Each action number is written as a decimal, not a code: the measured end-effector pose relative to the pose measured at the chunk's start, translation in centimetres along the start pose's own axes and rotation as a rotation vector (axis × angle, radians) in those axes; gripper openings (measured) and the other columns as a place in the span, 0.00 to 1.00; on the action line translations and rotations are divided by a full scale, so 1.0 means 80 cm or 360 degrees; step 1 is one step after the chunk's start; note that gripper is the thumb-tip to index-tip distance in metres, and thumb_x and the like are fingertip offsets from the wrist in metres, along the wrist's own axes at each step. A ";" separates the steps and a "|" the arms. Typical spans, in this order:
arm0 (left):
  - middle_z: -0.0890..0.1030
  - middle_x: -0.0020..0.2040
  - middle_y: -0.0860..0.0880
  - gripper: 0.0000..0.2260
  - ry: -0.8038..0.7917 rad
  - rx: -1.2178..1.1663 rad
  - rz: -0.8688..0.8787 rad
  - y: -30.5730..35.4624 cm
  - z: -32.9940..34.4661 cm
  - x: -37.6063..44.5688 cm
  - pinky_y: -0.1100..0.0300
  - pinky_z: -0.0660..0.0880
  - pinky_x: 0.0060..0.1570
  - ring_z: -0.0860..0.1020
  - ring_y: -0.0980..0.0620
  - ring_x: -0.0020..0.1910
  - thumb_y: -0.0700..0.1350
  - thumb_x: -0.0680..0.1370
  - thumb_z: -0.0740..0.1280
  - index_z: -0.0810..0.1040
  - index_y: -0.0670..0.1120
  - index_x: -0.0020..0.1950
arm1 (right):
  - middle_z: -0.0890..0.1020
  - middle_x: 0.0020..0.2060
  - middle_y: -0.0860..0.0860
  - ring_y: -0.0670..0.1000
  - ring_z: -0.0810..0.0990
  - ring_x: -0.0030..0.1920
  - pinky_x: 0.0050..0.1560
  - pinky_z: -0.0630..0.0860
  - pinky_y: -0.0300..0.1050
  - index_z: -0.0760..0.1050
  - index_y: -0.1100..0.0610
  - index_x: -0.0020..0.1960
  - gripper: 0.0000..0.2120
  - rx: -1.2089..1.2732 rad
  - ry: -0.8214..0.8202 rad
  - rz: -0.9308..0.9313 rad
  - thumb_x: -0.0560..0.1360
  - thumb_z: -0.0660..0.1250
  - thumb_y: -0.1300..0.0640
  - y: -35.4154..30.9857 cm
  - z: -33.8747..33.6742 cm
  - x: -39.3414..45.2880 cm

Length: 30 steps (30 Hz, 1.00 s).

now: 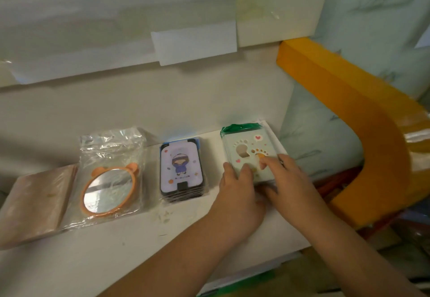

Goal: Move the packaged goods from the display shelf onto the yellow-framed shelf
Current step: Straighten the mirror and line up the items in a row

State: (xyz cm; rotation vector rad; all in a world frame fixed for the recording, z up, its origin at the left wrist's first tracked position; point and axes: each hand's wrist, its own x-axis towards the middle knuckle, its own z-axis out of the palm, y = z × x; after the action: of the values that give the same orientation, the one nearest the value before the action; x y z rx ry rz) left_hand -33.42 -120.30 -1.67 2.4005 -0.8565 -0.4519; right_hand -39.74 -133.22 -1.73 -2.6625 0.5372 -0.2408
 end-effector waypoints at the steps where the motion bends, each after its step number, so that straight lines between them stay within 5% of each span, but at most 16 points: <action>1: 0.58 0.73 0.39 0.32 0.0004 -0.0017 -0.0033 0.001 0.004 -0.001 0.46 0.71 0.66 0.67 0.36 0.70 0.49 0.71 0.66 0.59 0.50 0.73 | 0.69 0.66 0.51 0.55 0.73 0.63 0.60 0.75 0.49 0.67 0.47 0.67 0.22 0.0004 -0.0012 -0.0006 0.75 0.68 0.50 0.001 0.001 0.001; 11: 0.68 0.60 0.47 0.26 0.0092 -0.0204 -0.0118 0.015 0.003 0.001 0.51 0.72 0.61 0.70 0.44 0.62 0.51 0.67 0.61 0.69 0.50 0.65 | 0.73 0.62 0.51 0.56 0.75 0.60 0.54 0.77 0.49 0.67 0.43 0.55 0.18 0.0091 -0.0071 -0.0068 0.74 0.69 0.59 0.011 -0.010 0.023; 17: 0.69 0.59 0.47 0.26 0.0124 -0.0180 -0.0141 0.014 0.007 0.001 0.50 0.72 0.58 0.71 0.43 0.59 0.51 0.67 0.62 0.68 0.51 0.65 | 0.74 0.61 0.50 0.56 0.75 0.59 0.55 0.77 0.51 0.64 0.40 0.50 0.21 0.0106 -0.0073 -0.0075 0.71 0.72 0.58 0.013 -0.012 0.030; 22: 0.67 0.66 0.44 0.29 0.0081 -0.0083 -0.0160 0.014 0.009 0.003 0.48 0.71 0.60 0.70 0.39 0.62 0.52 0.67 0.62 0.65 0.50 0.68 | 0.77 0.57 0.50 0.55 0.76 0.53 0.46 0.74 0.44 0.68 0.43 0.49 0.18 0.0135 -0.0105 -0.0027 0.70 0.75 0.56 0.017 -0.014 0.036; 30: 0.70 0.61 0.47 0.25 0.0171 -0.0158 -0.0163 0.020 0.009 0.001 0.47 0.73 0.58 0.72 0.40 0.59 0.51 0.67 0.61 0.68 0.51 0.64 | 0.78 0.55 0.50 0.54 0.77 0.51 0.42 0.70 0.41 0.68 0.43 0.49 0.19 0.0146 -0.0108 -0.0023 0.67 0.77 0.52 0.018 -0.016 0.037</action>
State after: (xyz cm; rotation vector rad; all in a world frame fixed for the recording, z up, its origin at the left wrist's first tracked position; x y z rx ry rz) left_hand -34.46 -121.62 -1.29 2.3613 -0.6515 -0.3909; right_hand -37.81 -136.09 -0.96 -2.5762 0.4740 -0.1748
